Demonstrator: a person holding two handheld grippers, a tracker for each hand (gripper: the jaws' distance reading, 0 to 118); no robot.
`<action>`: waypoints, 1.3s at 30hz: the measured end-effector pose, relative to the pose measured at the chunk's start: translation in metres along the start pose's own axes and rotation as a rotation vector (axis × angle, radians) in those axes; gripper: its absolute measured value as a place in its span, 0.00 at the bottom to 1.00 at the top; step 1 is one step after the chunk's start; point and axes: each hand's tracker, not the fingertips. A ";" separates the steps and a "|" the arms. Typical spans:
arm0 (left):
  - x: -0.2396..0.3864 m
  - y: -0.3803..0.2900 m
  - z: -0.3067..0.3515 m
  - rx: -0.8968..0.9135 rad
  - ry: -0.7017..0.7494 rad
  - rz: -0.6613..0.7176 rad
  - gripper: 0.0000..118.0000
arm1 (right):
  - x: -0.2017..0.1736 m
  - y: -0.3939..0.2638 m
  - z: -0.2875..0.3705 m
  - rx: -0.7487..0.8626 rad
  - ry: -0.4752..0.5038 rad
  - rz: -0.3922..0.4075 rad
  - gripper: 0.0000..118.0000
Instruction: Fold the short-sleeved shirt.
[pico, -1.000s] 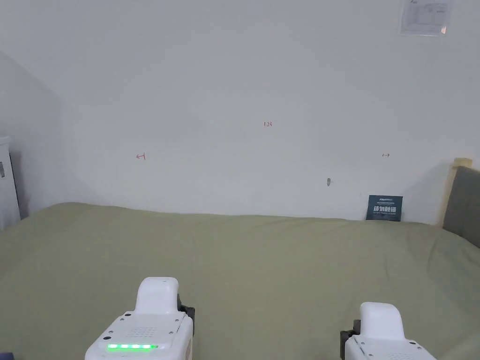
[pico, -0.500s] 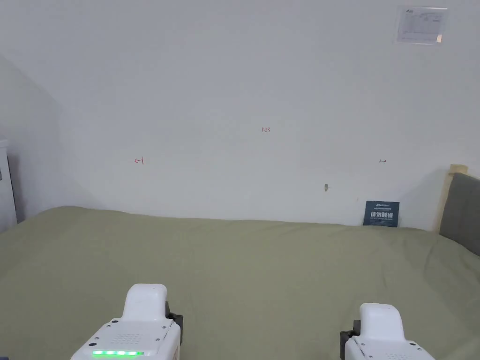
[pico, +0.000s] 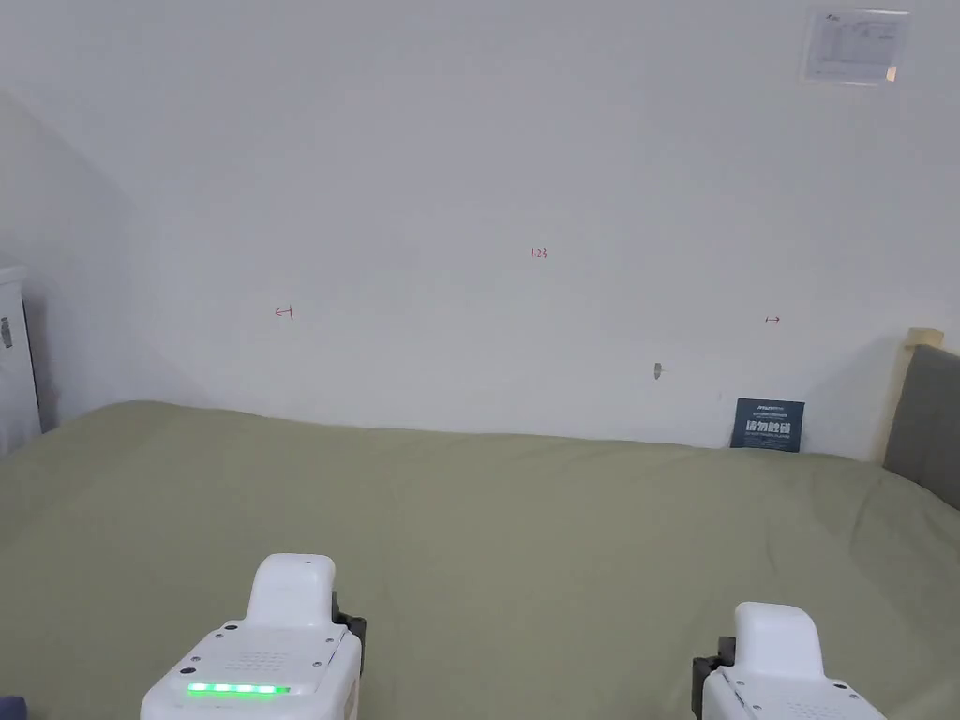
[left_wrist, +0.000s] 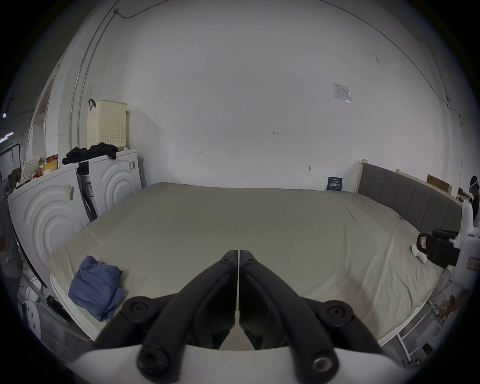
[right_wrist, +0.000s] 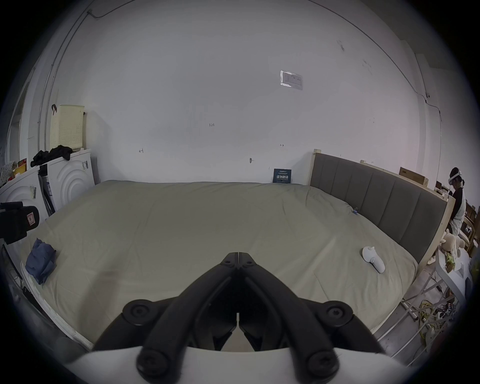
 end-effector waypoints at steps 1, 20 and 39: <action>0.000 0.000 0.000 0.001 0.005 -0.006 0.00 | 0.000 0.000 0.000 0.002 -0.001 0.003 0.01; -0.003 0.025 0.016 0.046 -0.035 0.015 0.88 | -0.001 0.012 0.011 0.013 0.027 0.036 0.95; -0.018 0.031 0.019 0.027 -0.043 0.071 1.00 | -0.004 0.067 0.042 0.046 0.142 -0.107 1.00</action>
